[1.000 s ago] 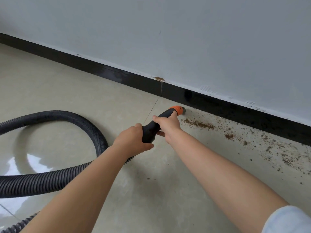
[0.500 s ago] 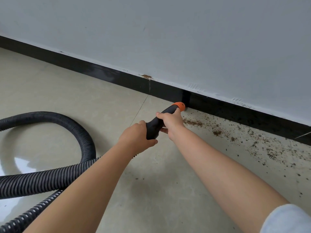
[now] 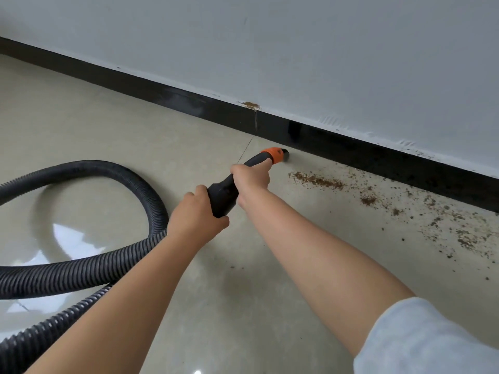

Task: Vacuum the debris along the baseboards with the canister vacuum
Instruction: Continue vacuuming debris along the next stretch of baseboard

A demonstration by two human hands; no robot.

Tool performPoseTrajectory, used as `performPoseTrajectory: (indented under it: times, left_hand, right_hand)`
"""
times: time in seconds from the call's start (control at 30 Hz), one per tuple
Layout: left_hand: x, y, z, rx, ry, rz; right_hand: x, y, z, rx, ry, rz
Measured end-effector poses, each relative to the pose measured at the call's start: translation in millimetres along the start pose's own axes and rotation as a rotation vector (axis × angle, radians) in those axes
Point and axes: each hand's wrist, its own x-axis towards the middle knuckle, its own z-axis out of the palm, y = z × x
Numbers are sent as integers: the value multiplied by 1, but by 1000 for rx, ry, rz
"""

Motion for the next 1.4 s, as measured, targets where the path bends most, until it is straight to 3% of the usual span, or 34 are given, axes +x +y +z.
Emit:
performPoseTrajectory:
  times: [0.3, 0.57, 0.9, 1.4]
  left_hand:
    - [14, -23, -13, -36, 106, -44]
    - [29, -27, -5, -4, -18, 38]
    - [44, -34, -3, -61, -162, 194]
    - [25, -63, -22, -55, -223, 164]
  right_hand:
    - [-5, -8, 33, -169, -130, -125]
    - [14, 4, 23, -130, -82, -47]
    - [20, 24, 2, -41, 19, -96]
    - [-4, 42, 24, -1, -18, -82]
